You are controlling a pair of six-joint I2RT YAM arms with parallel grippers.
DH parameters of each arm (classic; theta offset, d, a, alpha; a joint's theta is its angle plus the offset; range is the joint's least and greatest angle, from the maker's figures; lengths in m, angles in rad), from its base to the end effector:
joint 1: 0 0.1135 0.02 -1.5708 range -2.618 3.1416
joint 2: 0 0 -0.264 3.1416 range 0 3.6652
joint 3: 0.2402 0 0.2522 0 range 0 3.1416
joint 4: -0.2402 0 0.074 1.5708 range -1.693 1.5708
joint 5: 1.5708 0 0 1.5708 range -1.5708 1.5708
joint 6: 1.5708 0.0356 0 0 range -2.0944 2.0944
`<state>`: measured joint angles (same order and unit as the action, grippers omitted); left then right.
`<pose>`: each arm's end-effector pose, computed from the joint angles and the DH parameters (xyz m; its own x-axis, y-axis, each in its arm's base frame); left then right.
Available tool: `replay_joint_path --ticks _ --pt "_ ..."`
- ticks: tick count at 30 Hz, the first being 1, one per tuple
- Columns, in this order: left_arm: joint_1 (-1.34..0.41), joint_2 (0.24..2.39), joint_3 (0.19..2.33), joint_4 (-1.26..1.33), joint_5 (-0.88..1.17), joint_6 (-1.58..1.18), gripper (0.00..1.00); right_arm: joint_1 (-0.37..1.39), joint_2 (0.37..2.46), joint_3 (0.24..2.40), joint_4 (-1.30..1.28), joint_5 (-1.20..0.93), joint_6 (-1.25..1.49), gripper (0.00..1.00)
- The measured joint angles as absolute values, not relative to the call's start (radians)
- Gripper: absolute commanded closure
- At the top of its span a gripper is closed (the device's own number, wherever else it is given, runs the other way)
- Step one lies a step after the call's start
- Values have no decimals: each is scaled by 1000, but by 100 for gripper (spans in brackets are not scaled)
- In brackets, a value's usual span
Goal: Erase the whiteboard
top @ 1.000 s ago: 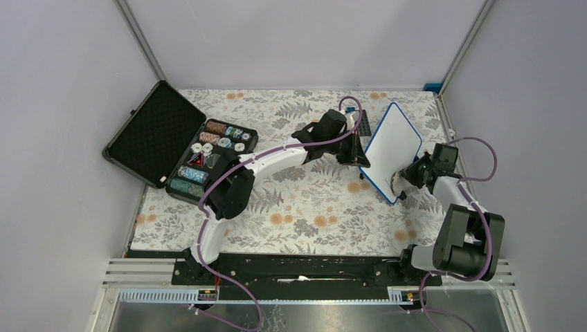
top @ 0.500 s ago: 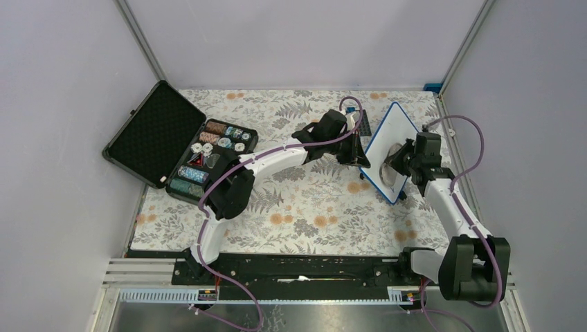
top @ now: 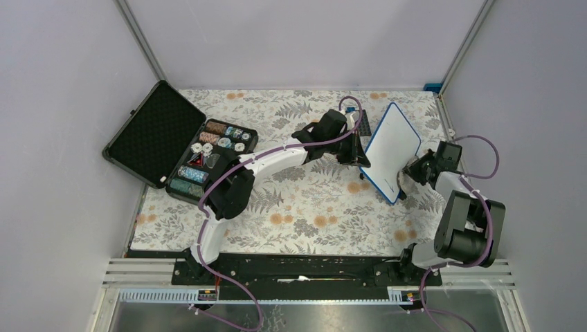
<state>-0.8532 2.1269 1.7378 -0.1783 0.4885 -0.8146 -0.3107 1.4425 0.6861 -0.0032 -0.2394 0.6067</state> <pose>0.3147 -0.3859 0.2436 -0.9158 0.0723 -0.3952 0.3780 0.4884 -0.7865 0.2733 -0.0789 0.1761 -0.4626 0.7303 -0.5026 0.4834 0.6830 0.5476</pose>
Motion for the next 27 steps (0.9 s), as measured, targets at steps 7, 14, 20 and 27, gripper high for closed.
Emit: replay_joint_path --ticks 7,14,20,27 --pt "-853 2127 1738 -181 491 -806 100 -283 1369 669 -20 -213 587 100" --pt "-853 2127 1738 -181 495 -802 100 -161 1161 689 -77 -284 602 100" --pt "-853 2127 1738 -181 495 -802 100 -166 1207 709 -71 -289 616 100" --pt "-853 2127 1738 -181 491 -806 100 -256 1349 679 -43 -239 624 100"
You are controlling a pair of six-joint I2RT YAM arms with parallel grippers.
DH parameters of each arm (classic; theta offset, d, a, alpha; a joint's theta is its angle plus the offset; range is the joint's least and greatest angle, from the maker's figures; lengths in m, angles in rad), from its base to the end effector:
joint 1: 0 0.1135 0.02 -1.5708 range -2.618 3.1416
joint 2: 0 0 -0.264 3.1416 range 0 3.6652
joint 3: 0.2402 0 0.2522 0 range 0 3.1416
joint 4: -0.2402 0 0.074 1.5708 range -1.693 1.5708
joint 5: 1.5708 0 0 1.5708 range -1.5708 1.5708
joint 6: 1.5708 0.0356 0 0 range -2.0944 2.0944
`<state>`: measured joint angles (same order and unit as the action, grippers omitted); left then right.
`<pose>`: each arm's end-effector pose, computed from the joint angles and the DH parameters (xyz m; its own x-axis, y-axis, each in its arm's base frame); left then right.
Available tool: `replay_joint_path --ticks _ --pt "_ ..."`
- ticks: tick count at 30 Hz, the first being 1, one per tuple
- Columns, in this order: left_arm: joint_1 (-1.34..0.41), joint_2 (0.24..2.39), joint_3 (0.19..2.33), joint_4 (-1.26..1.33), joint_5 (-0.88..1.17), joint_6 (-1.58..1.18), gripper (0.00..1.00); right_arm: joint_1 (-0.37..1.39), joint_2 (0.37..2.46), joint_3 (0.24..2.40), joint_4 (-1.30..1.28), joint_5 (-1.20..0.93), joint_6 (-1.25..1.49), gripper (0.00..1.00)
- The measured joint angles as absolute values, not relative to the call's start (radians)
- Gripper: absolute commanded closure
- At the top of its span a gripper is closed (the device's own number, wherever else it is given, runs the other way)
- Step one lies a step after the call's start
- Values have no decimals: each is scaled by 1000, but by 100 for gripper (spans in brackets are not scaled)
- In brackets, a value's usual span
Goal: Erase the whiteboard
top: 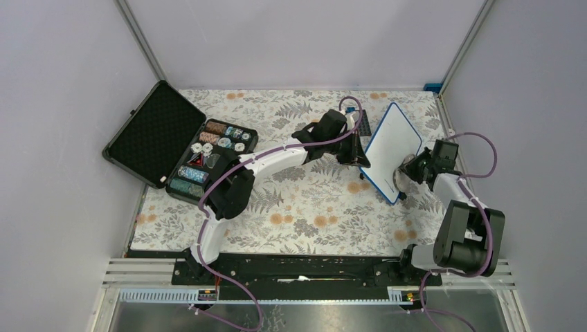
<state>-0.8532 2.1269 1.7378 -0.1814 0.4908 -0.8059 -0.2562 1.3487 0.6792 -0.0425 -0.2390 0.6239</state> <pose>0.3145 -0.3858 0.2434 -0.9135 0.0790 -0.3992 0.3845 0.4882 -0.7835 0.2666 -0.0611 0.1951 -0.4704 0.7100 -0.5241 0.4284 0.7029 0.5678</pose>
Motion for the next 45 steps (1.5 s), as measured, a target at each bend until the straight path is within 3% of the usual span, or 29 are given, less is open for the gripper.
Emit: replay_joint_path --ticks 6,11,17,22,31,38,45 --pt "-853 2127 1738 -181 490 -812 100 -257 1376 686 -33 -239 571 100" --pt "-852 2127 1738 -187 490 -812 100 -106 1332 748 -123 -92 484 100" --pt "-852 2127 1732 -182 496 -802 100 68 1148 733 -178 -99 495 100" --pt "-850 2127 1729 -186 490 -794 100 58 1131 664 -133 -104 577 100" --pt "-847 2126 1724 -169 493 -810 100 -212 1275 583 -50 -202 664 100" --pt "-849 2122 1724 -171 501 -799 100 -186 1120 515 -84 -210 673 100" --pt "-849 2122 1724 -175 501 -790 100 21 1024 605 -273 -168 696 100"
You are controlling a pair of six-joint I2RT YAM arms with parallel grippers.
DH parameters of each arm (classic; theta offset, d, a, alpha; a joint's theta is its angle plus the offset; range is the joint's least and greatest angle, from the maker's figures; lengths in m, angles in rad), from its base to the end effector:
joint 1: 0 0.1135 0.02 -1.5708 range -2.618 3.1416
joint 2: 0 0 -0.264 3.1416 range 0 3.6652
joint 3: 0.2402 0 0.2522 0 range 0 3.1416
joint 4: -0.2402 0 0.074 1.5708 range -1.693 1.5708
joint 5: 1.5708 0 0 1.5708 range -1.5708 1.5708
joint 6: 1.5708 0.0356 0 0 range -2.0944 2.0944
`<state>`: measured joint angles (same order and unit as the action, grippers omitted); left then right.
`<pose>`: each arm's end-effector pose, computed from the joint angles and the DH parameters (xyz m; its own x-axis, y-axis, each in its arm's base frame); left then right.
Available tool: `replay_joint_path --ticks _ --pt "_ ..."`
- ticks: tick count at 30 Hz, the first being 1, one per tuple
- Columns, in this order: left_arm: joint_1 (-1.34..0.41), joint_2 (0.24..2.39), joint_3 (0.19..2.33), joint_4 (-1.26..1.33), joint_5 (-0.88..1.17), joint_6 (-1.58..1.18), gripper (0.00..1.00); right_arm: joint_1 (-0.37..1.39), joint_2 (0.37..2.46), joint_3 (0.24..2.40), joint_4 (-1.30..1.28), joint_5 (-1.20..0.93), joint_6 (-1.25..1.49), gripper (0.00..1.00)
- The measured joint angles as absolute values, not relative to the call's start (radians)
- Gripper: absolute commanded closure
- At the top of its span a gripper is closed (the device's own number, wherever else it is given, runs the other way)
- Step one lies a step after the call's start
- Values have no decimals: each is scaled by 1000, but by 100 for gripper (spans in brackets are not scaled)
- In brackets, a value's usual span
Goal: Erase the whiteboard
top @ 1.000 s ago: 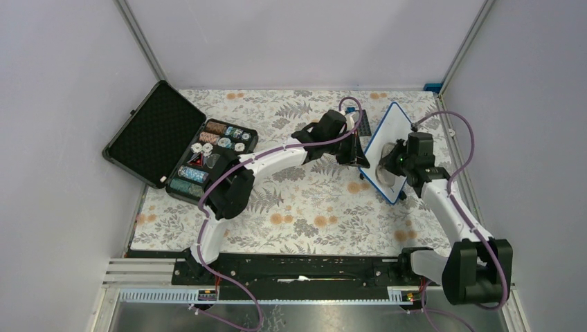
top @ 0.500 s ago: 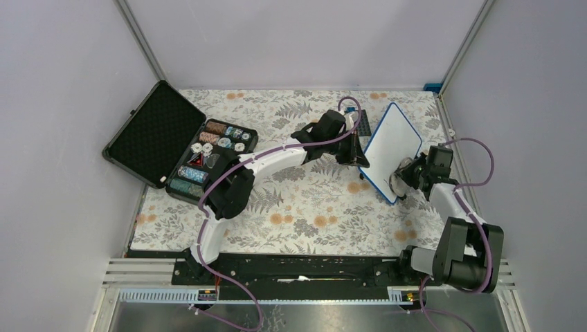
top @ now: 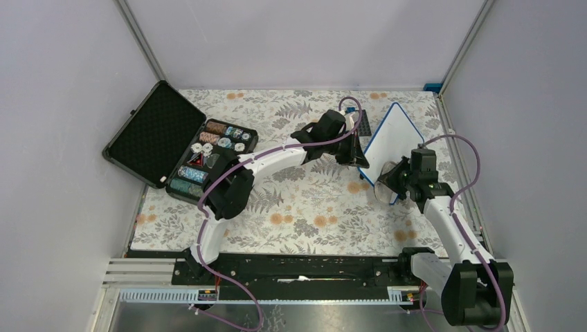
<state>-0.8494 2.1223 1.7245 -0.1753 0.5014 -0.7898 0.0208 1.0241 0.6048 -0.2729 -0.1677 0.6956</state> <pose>0.3146 -0.3836 0.2417 -0.9092 0.0907 -0.4064 0.3970 0.4834 -0.7802 0.2147 0.0104 0.2245 -0.5853 0.6198 -0.5227 0.2946 0.7632 0.5751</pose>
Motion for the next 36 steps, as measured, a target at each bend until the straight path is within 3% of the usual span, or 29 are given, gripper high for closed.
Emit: replay_joint_path --ticks 7,14,20,29,36 --pt "-849 2122 1723 -182 500 -782 100 35 1015 581 -270 -134 768 100" --pt "-848 2122 1720 -177 496 -778 100 -133 1096 519 -225 -136 781 100" --pt "-849 2120 1720 -170 504 -784 100 -138 1064 514 -218 -141 769 100" --pt "-850 2119 1720 -170 505 -784 100 65 993 615 -372 -99 757 100" --pt "-850 2119 1720 -170 504 -785 100 84 997 619 -384 -58 808 100"
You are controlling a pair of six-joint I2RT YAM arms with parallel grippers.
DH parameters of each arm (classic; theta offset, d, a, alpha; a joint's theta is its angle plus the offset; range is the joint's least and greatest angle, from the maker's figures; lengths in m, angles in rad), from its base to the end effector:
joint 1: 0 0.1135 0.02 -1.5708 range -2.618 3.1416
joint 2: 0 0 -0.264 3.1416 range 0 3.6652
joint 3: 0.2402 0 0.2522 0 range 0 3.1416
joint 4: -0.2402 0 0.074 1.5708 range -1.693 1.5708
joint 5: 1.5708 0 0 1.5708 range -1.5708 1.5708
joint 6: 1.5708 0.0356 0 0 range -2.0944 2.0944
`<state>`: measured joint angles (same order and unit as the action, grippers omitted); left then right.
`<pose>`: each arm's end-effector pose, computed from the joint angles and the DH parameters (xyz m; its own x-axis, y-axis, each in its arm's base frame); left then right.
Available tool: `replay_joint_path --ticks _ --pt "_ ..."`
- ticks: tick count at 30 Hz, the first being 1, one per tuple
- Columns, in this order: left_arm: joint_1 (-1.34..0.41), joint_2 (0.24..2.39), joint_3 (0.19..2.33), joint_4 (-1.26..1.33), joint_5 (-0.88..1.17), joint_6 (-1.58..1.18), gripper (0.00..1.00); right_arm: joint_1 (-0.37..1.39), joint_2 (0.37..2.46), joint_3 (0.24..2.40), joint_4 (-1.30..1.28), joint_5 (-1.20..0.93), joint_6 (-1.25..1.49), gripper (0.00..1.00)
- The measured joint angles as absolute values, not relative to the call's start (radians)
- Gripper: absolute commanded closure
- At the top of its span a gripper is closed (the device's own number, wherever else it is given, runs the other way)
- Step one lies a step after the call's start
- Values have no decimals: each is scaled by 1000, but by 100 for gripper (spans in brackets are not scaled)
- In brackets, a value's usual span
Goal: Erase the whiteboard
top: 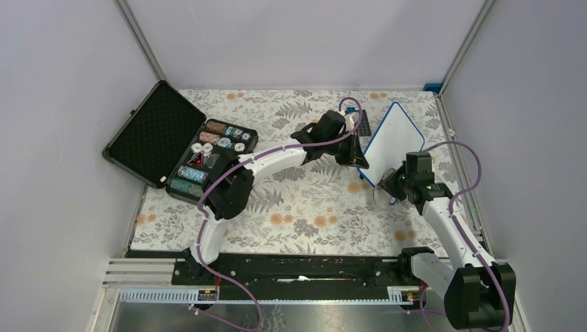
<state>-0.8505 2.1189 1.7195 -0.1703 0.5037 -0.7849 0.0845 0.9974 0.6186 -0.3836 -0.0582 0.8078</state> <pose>0.3137 -0.3835 0.2421 -0.9064 0.0944 -0.4117 0.4039 0.4791 -0.7793 0.2049 0.0194 0.2248 -0.5668 0.6761 -0.4707 0.4102 0.7271 0.5505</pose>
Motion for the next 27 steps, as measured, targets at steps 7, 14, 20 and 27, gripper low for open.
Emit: replay_joint_path --ticks 7,14,20,27 --pt "-850 2119 1718 -174 505 -779 100 -123 1093 519 -340 -39 830 100" --pt "-851 2117 1718 -171 505 -777 100 -188 1145 526 -348 -81 767 100" --pt "-851 2116 1718 -172 505 -777 100 -47 1048 547 -377 -39 755 100" --pt "-853 2116 1718 -170 504 -785 100 54 949 573 -322 -59 738 100"
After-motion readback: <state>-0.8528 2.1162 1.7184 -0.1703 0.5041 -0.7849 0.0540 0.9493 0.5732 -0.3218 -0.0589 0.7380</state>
